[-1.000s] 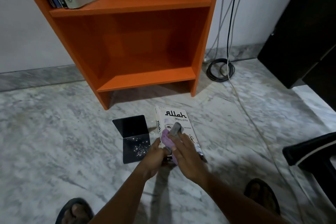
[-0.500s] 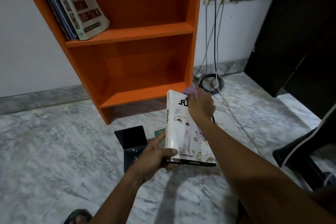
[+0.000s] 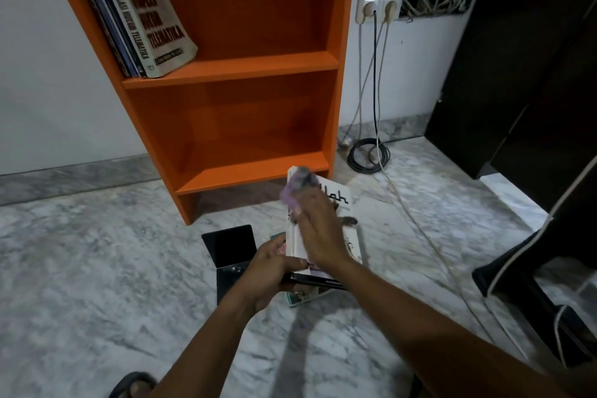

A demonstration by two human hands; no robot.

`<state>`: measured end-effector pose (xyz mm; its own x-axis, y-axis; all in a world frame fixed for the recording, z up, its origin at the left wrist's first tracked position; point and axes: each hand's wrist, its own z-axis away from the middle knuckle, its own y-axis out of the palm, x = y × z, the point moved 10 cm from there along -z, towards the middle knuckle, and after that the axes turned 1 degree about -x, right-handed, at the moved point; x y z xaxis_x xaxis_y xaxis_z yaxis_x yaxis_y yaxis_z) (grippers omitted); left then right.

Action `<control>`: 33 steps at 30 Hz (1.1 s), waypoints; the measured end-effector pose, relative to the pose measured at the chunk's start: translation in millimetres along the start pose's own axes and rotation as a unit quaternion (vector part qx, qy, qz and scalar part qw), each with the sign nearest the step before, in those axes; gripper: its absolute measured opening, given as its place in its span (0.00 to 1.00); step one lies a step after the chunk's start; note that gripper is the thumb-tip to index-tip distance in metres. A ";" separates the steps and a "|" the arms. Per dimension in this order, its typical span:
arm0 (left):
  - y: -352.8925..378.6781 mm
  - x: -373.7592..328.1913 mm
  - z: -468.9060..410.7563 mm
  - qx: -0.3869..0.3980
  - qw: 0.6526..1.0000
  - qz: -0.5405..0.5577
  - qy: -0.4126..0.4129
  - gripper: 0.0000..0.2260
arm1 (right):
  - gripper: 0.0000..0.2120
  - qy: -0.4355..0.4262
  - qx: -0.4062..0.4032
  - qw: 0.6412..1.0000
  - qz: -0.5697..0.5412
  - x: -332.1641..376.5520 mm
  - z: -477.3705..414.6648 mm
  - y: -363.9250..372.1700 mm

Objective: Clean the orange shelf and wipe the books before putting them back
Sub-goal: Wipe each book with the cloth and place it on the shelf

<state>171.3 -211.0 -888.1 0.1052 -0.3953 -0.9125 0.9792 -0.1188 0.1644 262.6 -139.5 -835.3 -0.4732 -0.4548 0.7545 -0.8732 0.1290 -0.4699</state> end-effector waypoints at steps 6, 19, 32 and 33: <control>-31.1 1.1 -9.3 -0.049 0.995 0.082 0.017 0.21 | 0.13 -0.066 0.044 0.997 -0.001 11.9 53.5 17.7; -36.6 -41.0 -13.5 -0.010 0.990 0.137 0.018 0.20 | 0.29 0.502 -0.040 0.722 -0.475 -119.1 33.7 -12.0; -26.7 -103.0 -23.6 -0.160 0.972 0.126 0.114 0.45 | 0.22 -0.030 -0.014 0.999 0.039 51.0 -11.8 -46.1; -31.5 -101.4 -28.5 -0.162 0.957 0.216 0.102 0.41 | 0.22 -0.081 0.013 0.994 0.074 64.8 -2.9 -30.9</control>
<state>134.8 -141.2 -811.4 0.5122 -0.1544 -0.8449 0.8355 0.3174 0.4486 258.6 -170.4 -770.6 -0.5691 -0.5690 0.5936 -0.7914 0.1832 -0.5832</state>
